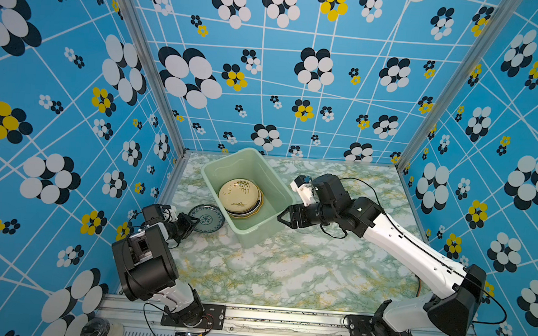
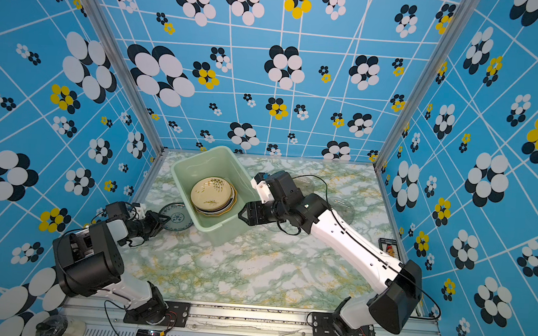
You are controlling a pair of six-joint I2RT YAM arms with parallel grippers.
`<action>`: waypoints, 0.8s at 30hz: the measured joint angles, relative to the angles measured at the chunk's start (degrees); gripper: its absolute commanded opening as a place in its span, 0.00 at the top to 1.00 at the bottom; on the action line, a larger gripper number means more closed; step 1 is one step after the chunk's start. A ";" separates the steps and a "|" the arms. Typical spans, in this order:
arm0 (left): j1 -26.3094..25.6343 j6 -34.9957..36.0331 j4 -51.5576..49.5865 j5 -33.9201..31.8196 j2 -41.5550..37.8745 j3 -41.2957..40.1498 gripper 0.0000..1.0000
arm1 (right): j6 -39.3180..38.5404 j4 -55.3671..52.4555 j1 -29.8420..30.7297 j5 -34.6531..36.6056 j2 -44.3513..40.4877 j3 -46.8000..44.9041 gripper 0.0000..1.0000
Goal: Place the plates into the plastic bin on the countertop
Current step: Pick up the plate from the middle-left of the table.
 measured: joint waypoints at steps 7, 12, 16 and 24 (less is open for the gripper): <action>-0.04 -0.52 -0.46 0.13 -0.39 -0.02 0.85 | 1.05 0.02 0.00 0.00 0.00 0.00 0.31; -0.04 -0.61 -1.64 -0.74 -1.53 -0.02 0.93 | 1.51 0.09 -0.02 0.02 0.00 0.00 0.31; -0.11 -1.64 -2.95 -2.69 -4.39 -0.46 1.00 | 2.27 0.85 -0.02 0.04 -0.04 -0.02 0.31; -0.11 -6.54 -7.91 -11.04 -11.28 -2.43 1.00 | 5.70 3.72 0.00 0.00 -0.87 -0.02 0.31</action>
